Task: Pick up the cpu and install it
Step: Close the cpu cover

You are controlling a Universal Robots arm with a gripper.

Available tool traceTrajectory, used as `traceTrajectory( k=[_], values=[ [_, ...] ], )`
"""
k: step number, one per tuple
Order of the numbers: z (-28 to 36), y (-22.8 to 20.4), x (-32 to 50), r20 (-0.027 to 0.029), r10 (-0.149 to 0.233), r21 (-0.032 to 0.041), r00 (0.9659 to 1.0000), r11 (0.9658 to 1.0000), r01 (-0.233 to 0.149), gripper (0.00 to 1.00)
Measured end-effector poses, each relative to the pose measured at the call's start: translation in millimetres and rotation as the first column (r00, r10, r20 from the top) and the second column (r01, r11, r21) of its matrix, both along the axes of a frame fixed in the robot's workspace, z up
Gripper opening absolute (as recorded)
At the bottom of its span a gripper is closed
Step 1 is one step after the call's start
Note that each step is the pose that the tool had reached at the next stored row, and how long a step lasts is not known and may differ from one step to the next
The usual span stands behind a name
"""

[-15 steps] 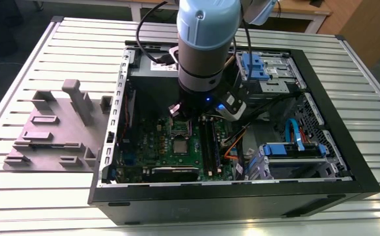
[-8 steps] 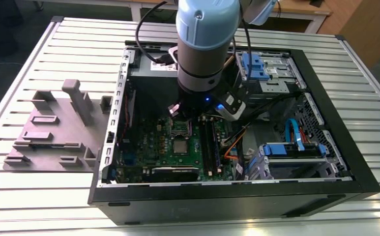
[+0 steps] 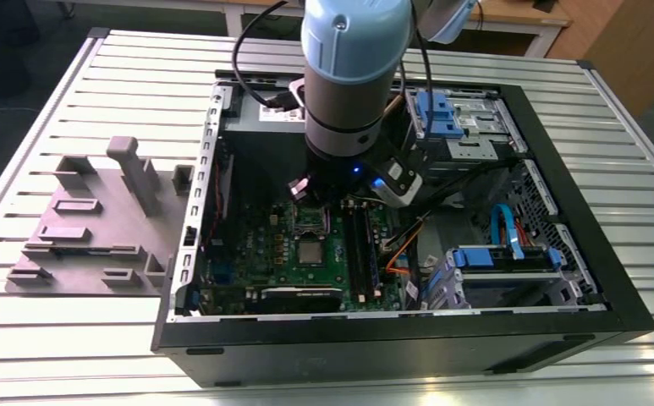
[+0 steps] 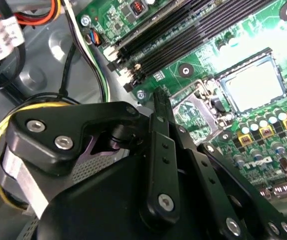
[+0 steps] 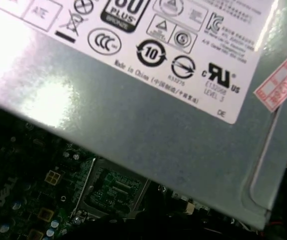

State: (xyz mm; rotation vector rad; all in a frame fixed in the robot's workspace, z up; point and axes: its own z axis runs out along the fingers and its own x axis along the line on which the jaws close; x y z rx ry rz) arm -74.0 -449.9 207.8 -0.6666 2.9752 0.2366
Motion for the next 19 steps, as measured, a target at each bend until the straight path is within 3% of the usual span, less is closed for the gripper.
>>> traceTrajectory(
  k=[3,6,9,16,19],
  values=[
    [4.8,-0.6,0.0,0.0,0.0,-0.0001,1.0,1.0,0.0,0.1],
    [4.0,-0.9,0.4,0.0002,-0.005,0.0008,1.0,1.0,0.005,0.1],
    [1.7,-1.1,0.4,-0.0002,-0.044,0.0038,0.999,0.999,0.044,0.1],
    [-1.1,-0.6,-4.8,0.0094,-0.05,0.0053,0.9987,0.9987,0.05,0.1],
    [-1.2,-0.6,-4.8,0.0098,-0.05,0.0052,0.9987,0.9988,0.05,0.1]
  ],
)
